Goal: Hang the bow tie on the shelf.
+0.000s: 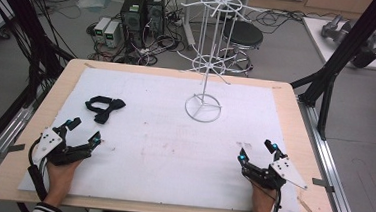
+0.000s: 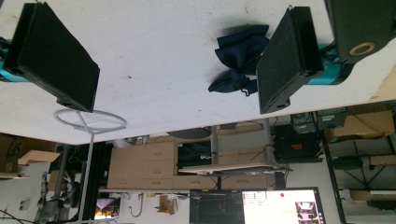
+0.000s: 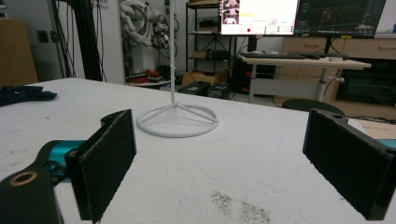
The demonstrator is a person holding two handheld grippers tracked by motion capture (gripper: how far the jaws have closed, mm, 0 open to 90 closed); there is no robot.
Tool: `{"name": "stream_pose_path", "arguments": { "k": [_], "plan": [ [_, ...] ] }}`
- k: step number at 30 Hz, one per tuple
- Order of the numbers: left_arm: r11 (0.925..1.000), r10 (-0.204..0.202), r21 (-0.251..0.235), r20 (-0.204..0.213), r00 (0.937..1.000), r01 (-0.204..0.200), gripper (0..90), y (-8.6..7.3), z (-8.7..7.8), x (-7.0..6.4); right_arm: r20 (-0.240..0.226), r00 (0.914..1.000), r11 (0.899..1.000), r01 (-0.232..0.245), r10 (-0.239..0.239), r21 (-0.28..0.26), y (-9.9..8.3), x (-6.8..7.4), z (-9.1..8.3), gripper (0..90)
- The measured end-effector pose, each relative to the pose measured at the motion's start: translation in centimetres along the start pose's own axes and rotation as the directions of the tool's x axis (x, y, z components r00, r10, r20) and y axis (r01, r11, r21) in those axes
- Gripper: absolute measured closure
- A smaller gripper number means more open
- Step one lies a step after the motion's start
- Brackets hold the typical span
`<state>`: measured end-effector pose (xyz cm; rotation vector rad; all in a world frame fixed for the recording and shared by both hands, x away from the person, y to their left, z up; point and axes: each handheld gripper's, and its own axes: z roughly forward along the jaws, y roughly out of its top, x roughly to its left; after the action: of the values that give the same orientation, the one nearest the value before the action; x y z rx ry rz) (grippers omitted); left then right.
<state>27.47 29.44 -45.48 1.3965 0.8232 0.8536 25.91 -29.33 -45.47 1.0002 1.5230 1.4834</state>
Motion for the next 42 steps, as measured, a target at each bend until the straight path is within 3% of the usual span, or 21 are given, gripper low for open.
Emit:
{"name": "stream_pose_path", "arguments": {
  "k": [19, 23, 32, 36, 42],
  "plan": [
    [0.9999, -0.009, -0.006, -0.015, 0.9998, 0.009, 13.8, 0.0, 0.0, 0.0, 0.009, 1.0, 1.0, 0.0, 0.0, 0.001, 0.0, 0.0, 0.0, 8.8],
    [0.9999, -0.012, -0.003, -0.05, 0.9987, 0.011, 13.8, 0.0, -0.1, -0.1, 0.011, 0.9999, 1.0, -0.002, 0.002, 0.002, 0.0, 0.0, 0.1, 8.8],
    [0.9998, -0.018, -0.002, -0.065, 0.9977, 0.018, 13.7, 0.0, 0.0, -0.1, 0.014, 0.9999, 1.0, -0.005, 0.005, 0.0, 0.0, 0.0, 0.0, 8.8],
    [0.9989, -0.024, 0.038, -0.059, 0.998, 0.026, 13.6, 0.4, 0.2, 0.1, 0.014, 0.9999, 1.0, -0.005, 0.005, 0.0, 0.0, 0.0, 0.0, 8.8],
    [0.9992, -0.004, 0.039, -0.054, 0.9985, 0.006, 13.6, 2.1, 0.6, 0.3, 0.016, 0.9998, 1.0, -0.008, 0.008, 0.002, 0.0, 0.0, 0.0, 8.8]
  ]
}}
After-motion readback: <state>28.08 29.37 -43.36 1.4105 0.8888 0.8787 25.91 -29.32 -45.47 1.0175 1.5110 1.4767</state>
